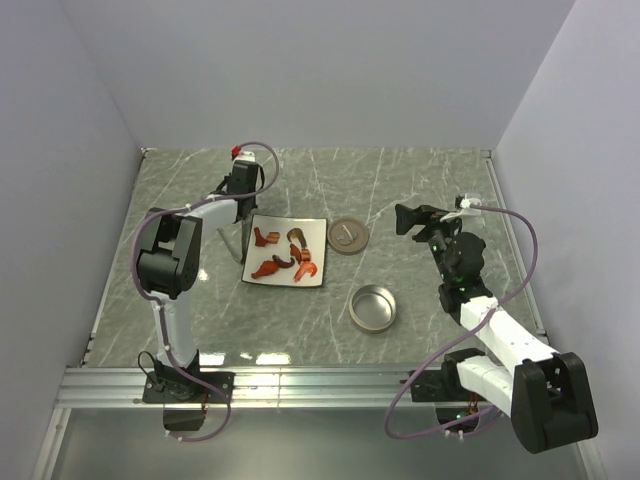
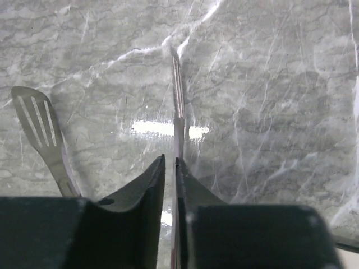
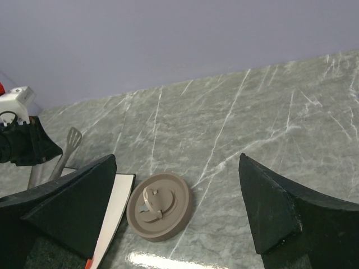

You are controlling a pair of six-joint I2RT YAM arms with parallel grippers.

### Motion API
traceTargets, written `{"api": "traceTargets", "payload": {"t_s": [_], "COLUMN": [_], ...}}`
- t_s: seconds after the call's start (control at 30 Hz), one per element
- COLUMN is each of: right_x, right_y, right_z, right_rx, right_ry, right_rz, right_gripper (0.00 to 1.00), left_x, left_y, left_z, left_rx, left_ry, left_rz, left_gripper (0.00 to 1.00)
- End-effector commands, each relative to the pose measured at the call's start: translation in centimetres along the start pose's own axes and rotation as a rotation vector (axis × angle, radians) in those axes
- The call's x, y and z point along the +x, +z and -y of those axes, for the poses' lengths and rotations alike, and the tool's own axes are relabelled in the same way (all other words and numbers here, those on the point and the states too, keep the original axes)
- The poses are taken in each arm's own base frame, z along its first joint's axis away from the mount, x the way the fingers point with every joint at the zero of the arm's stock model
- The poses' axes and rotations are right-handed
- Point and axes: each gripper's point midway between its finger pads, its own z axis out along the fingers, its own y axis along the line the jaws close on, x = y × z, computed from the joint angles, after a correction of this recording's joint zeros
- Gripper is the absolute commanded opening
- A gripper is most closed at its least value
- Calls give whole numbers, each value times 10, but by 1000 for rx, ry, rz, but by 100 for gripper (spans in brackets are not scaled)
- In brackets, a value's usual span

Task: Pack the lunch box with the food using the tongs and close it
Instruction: Put down the clamp, then grab the clamp with the left arm

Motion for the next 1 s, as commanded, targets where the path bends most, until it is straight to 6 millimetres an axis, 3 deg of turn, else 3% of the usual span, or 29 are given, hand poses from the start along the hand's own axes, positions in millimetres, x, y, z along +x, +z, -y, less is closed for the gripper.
{"api": "traceTargets", "payload": {"t_s": [0.0, 0.1, 0.17, 0.2, 0.23, 0.37, 0.5, 0.63, 0.97], "right_x": [-18, -18, -19, -18, -18, -17, -16, -18, -18], "right_y": [4, 3, 3, 3, 2, 2, 3, 1, -4], "right_z": [-9, -10, -10, -10, -10, -10, -10, -11, -12], "right_rx": [-26, -30, -32, -31, -31, -31, -33, -40, -46], "right_ry": [-2, -2, -4, -4, -4, -4, -4, -1, -2], "right_rz": [52, 53, 58, 55, 56, 58, 52, 61, 67], "right_gripper": [96, 96, 96, 96, 96, 96, 96, 96, 96], "left_x": [-32, -39, -35, -39, -36, -13, -3, 18, 49], "left_y": [-14, -24, -29, -37, -40, -56, -70, -69, -64], "left_z": [-3, -12, -20, -23, -24, -30, -34, -27, -18], "left_rx": [-3, -33, -66, -70, -70, -67, -54, -28, -17], "left_ry": [-54, -107, -133, -165, -178, -257, -324, -335, -359], "left_rz": [98, 147, 150, 160, 157, 128, 125, 57, -54], "left_gripper": [23, 45, 72, 95, 99, 100, 99, 99, 100]}}
